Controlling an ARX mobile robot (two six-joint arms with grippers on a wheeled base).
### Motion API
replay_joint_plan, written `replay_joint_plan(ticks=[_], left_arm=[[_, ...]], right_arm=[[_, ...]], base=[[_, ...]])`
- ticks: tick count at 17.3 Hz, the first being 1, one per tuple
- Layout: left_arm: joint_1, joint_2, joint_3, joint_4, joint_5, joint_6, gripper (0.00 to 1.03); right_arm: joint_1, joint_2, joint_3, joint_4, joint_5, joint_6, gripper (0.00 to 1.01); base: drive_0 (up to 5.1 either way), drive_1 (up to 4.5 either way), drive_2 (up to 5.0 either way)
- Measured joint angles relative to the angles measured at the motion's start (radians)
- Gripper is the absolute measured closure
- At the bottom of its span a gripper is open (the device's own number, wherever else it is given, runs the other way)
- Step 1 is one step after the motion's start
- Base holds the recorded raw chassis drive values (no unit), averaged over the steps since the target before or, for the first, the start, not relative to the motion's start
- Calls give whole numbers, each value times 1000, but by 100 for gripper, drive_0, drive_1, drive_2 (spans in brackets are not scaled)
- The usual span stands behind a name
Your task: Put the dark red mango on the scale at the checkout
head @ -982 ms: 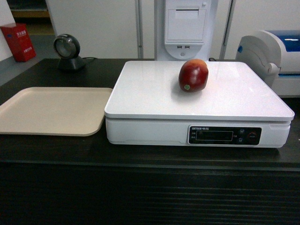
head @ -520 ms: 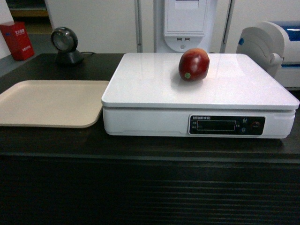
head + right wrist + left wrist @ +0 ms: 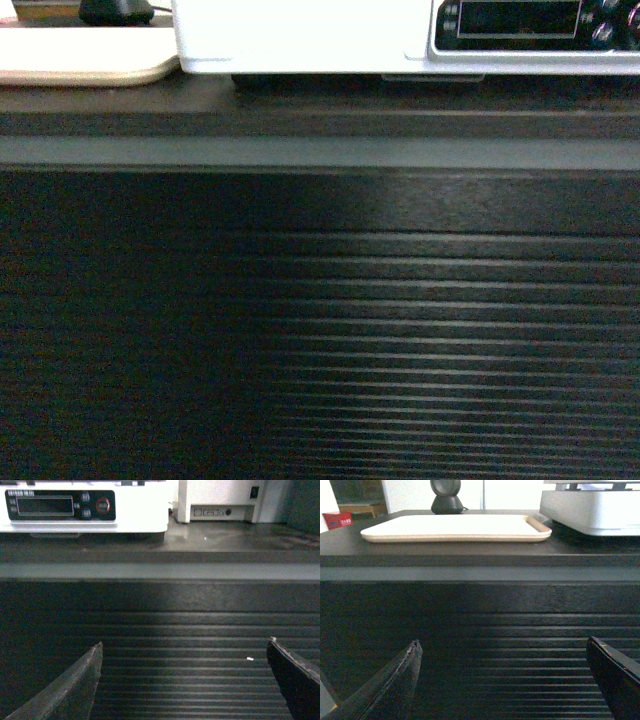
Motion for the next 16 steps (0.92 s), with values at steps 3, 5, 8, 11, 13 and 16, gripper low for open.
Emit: replay_joint_plan(ticks=[3,5,8,11,13,16], left_arm=[[0,0,0,0,0,0,5],[0,0,0,0,2,1,5],[0,0,0,-1,2,1,5],[0,0,0,-1,1,2,5],[0,0,0,-2,2,2,5],[0,0,0,-4,2,3,5]], right_arm=[[0,0,0,0,-1,0,3],[0,0,0,0,0,1,3],[0,0,0,0,0,1,3],[0,0,0,1,0,1,3],[0,0,0,0,0,1,3],[0,0,0,-3,-1,0,3]], base=[[0,0,0],[0,0,0],[0,0,0],[0,0,0],[0,0,0],[0,0,0]])
